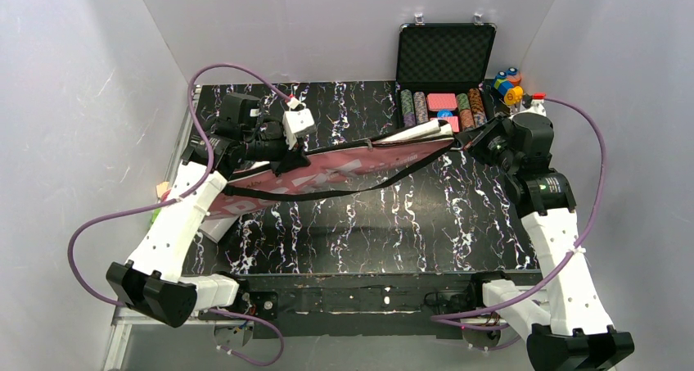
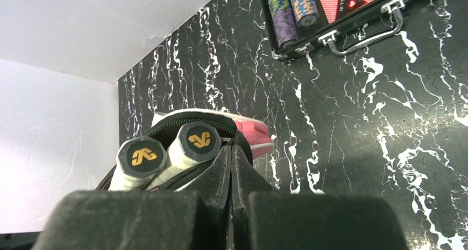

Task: Pack up the badminton gear

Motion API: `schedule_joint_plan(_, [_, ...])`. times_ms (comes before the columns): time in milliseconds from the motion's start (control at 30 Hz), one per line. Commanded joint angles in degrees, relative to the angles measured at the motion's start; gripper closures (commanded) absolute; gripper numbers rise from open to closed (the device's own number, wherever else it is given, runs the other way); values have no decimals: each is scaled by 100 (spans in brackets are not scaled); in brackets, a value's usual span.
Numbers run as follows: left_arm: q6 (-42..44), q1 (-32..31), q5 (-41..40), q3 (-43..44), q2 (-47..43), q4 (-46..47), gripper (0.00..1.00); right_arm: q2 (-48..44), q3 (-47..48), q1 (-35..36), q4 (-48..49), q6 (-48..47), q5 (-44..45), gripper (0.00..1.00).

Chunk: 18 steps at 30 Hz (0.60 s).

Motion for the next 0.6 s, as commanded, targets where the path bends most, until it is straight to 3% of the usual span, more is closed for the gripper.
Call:
schedule_joint_plan(0, [129,-6,391,40,-377,233,100,36,302,-39,298,-197,346,99])
schedule_joint_plan(367, [232,-14,378,-143,-411,172,100,59,275,-39,485,-100,128,99])
schedule_joint_plan(567, [196,-23,346,-175,-410,238,100,-150,130,-39,107,89,-157,99])
